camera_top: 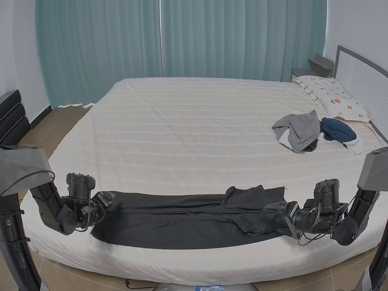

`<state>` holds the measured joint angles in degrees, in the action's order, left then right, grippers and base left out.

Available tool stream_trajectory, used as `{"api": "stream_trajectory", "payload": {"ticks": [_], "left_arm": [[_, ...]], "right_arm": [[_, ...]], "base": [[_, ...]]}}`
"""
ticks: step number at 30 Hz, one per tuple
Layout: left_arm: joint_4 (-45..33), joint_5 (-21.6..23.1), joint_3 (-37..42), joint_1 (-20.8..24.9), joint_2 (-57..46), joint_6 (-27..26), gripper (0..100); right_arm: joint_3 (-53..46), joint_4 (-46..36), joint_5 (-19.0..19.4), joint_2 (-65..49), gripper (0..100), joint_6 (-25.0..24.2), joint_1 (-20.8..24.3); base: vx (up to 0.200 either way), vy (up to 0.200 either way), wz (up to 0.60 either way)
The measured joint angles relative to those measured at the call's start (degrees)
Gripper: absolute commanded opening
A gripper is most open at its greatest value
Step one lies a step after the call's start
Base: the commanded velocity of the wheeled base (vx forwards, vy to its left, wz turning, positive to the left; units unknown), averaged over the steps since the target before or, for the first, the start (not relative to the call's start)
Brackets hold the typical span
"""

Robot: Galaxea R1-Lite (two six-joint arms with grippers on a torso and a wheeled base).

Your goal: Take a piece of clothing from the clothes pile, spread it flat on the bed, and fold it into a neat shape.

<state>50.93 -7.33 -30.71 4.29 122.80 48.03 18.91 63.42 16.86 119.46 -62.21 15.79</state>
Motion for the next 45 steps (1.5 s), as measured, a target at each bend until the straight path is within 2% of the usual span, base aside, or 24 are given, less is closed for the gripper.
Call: {"api": "stream_trajectory", "payload": {"ticks": [7,13,20,30,31,45], "left_arm": [[-3.3,9.4,-2.7,-4.7,-4.5,-1.5,100],[-7.1,14.7,-10.3,-6.8,-1.2,-3.3,100],[-9.2,16.0,-17.2,-7.6,5.6,-6.4,100],[-9.7,16.2,-20.6,-7.6,9.2,-6.3,100],[-9.7,16.2,-20.7,-7.6,9.4,-6.3,0],[-11.3,15.4,-20.6,-9.4,9.4,-6.5,0]], "right_arm": [[0.0,0.0,0.0,0.0,100,0.0,0.0],[0.0,0.0,0.0,0.0,100,0.0,-0.1],[0.1,0.0,0.0,0.1,100,0.0,-0.2],[0.2,0.0,-0.2,0.8,100,0.1,-0.1],[0.2,0.0,-0.2,0.8,100,0.1,-0.1],[0.1,0.0,-0.2,1.0,100,0.1,-0.2]], "base": [[0.000,0.000,0.00],[0.000,0.000,0.00],[0.000,0.000,0.00],[0.000,0.000,0.00],[0.000,0.000,0.00],[0.000,0.000,0.00]]}}
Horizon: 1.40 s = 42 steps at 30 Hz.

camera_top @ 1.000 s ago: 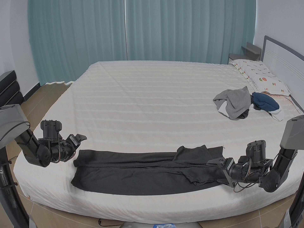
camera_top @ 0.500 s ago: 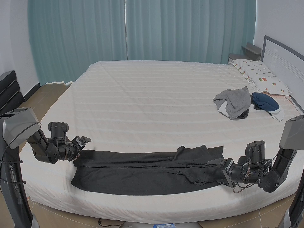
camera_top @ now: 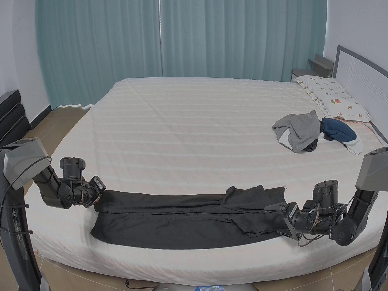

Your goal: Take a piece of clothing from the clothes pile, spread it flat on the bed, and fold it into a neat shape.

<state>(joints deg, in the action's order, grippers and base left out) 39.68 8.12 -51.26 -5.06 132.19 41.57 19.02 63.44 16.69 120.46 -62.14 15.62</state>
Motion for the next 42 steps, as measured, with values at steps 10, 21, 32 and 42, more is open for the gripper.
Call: {"api": "stream_trajectory", "payload": {"ticks": [10,21,32,42], "left_arm": [[0.4,-0.1,-1.7,-1.3,0.2,0.2,0],[0.5,0.2,-2.5,-1.4,1.5,0.5,100],[-0.2,6.2,1.8,-2.3,-3.2,-0.6,100],[1.3,9.5,7.4,-1.1,-4.4,-10.8,100]], "right_arm": [[0.0,0.0,0.0,0.0,100,0.1,0.0],[0.2,0.0,-0.1,0.0,100,0.1,0.0],[0.1,0.0,-0.1,-0.3,100,0.0,-0.2],[0.0,0.0,-0.1,-0.3,100,0.1,-0.2]], "base": [[0.000,0.000,0.00],[0.000,0.000,0.00],[0.000,0.000,0.00],[0.000,0.000,0.00]]}}
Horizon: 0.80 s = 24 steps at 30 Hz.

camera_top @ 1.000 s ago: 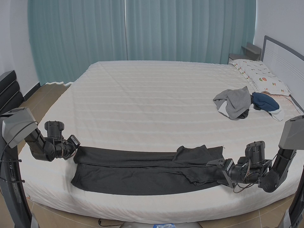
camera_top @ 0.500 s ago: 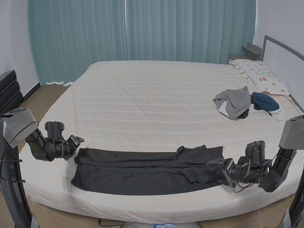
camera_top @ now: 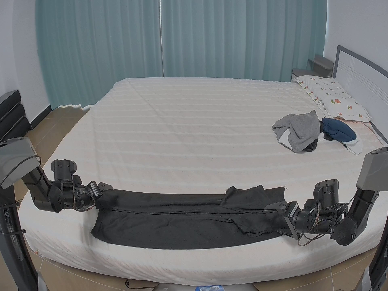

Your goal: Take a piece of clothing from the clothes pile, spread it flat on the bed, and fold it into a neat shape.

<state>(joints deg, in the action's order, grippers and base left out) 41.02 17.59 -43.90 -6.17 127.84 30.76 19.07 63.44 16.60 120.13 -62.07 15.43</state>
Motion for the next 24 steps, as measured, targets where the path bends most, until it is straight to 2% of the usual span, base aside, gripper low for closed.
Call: {"api": "stream_trajectory", "payload": {"ticks": [5,13,24], "left_arm": [[4.2,-0.1,0.6,1.3,1.7,-0.3,100],[5.0,-0.8,1.9,2.0,3.8,-5.9,100],[5.3,-2.8,3.6,1.9,4.6,-8.8,100]], "right_arm": [[0.0,0.0,0.0,0.1,100,0.1,0.1],[-0.2,1.9,0.0,0.2,100,0.1,0.1],[-0.7,2.5,0.1,0.8,100,0.1,0.1]], "base": [[0.000,0.000,0.00],[0.000,0.000,0.00],[0.000,0.000,0.00]]}}
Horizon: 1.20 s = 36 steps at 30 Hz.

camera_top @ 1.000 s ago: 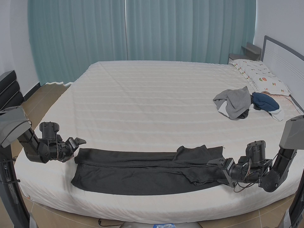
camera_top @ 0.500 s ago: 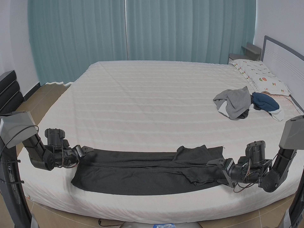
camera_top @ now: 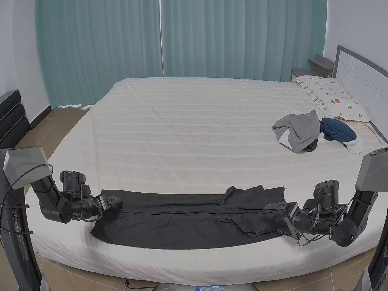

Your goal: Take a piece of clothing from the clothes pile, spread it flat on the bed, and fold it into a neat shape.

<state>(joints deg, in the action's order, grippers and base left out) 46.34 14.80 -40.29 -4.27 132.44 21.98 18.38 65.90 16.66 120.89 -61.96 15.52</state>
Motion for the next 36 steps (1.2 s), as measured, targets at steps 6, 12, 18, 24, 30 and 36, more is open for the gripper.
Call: {"api": "stream_trajectory", "payload": {"ticks": [6,12,18,24,30,36], "left_arm": [[-0.1,-0.7,0.4,0.6,0.1,-0.1,0],[-0.4,-3.8,1.6,2.1,-0.1,0.0,0],[-0.6,-5.3,1.8,2.5,-1.2,0.1,0],[-0.5,-7.3,1.8,2.5,-3.0,0.2,0],[-0.5,-7.4,1.8,2.5,-3.9,0.5,0],[-0.4,-7.4,2.2,2.5,-4.9,0.5,100]], "right_arm": [[0.0,0.0,0.0,0.1,100,0.0,0.1],[0.0,0.0,0.0,0.1,100,0.0,0.1],[0.0,0.0,0.0,0.1,100,0.0,0.0],[0.0,0.0,0.0,0.1,100,0.0,0.1],[0.0,0.0,0.0,0.1,100,0.0,0.0],[0.0,0.0,0.0,0.1,100,0.0,0.0]], "base": [[0.000,0.000,0.00],[0.000,0.000,0.00],[0.000,0.000,0.00],[0.000,0.000,0.00],[0.000,0.000,0.00],[0.000,0.000,0.00]]}}
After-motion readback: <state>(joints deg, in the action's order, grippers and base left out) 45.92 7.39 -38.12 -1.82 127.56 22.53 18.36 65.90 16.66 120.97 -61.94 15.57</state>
